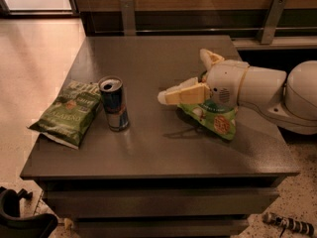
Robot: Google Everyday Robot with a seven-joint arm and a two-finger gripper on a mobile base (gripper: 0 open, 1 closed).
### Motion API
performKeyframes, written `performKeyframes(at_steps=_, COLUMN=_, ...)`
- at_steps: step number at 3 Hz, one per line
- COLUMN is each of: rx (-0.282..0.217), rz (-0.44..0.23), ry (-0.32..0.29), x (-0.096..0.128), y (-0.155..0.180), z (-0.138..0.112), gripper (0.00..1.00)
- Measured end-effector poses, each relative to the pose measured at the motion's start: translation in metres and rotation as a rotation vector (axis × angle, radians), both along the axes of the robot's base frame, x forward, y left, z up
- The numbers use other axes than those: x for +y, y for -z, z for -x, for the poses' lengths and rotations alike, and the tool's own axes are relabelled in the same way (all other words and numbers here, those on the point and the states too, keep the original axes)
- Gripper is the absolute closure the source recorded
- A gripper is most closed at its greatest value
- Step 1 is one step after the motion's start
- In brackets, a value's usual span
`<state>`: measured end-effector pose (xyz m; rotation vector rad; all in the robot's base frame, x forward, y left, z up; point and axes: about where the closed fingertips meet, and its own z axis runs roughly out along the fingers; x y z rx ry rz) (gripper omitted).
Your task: Move redbull can near green jalapeno chip bag
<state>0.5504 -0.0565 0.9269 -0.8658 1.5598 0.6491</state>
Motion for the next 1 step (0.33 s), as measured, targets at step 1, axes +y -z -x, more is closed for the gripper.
performKeyframes(at_steps=1, rx=-0.005, rz=0.027, ry=0.114, x=-0.0447, y=-0.0109, z=-0.015, gripper=0.0)
